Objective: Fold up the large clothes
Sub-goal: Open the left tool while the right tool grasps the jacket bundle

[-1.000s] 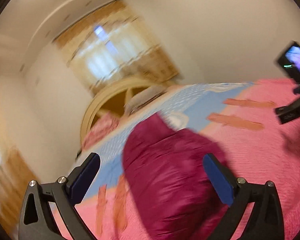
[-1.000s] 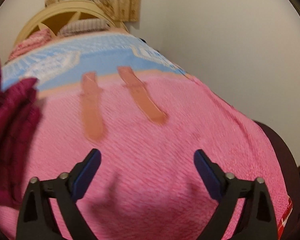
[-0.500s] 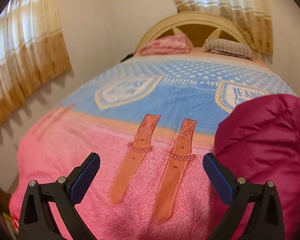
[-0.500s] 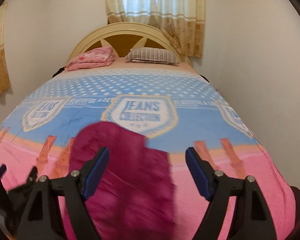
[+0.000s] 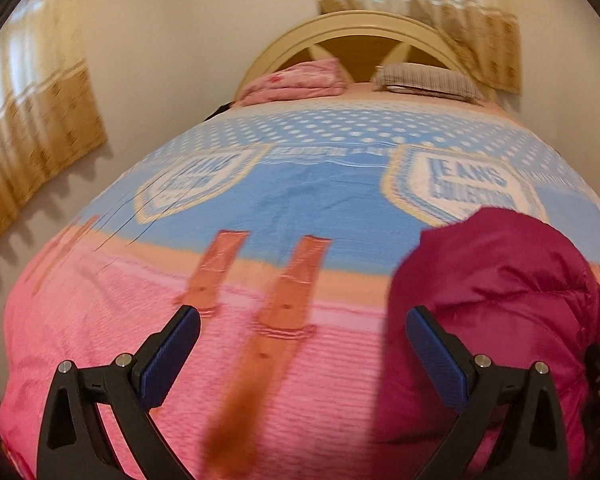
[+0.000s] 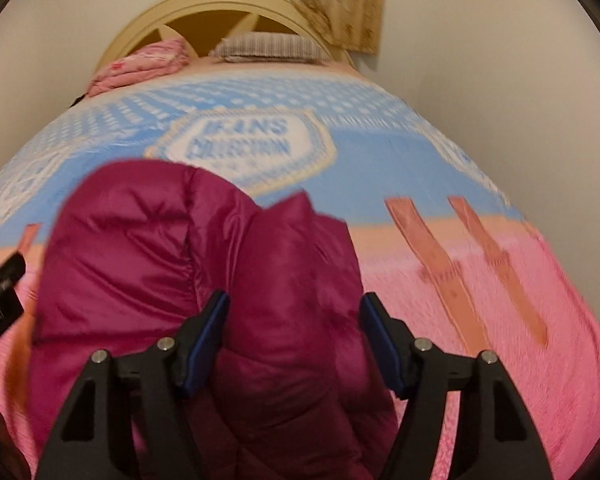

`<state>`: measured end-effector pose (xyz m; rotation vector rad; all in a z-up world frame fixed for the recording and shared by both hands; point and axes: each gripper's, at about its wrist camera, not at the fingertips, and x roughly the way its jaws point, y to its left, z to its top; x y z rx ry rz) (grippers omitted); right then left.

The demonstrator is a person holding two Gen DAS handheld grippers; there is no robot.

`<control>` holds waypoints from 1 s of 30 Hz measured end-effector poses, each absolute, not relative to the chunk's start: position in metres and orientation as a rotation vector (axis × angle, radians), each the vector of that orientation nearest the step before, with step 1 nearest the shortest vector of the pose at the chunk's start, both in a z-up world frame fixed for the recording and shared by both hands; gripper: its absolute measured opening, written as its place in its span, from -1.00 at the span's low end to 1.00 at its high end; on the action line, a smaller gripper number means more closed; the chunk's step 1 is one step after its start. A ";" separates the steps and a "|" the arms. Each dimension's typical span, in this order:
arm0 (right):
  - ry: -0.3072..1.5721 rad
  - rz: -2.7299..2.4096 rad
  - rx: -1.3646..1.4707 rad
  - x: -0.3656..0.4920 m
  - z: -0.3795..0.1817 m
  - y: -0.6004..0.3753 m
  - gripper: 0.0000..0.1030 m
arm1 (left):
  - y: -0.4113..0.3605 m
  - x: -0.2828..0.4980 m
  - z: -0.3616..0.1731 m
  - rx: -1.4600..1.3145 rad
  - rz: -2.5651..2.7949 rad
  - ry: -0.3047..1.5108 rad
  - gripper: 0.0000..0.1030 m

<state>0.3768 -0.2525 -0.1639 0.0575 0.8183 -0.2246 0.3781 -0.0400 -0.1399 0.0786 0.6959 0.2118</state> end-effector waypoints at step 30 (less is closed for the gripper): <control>0.792 -0.165 0.293 0.366 -0.217 -0.294 0.39 | -0.105 0.397 -0.200 0.279 0.207 0.732 0.99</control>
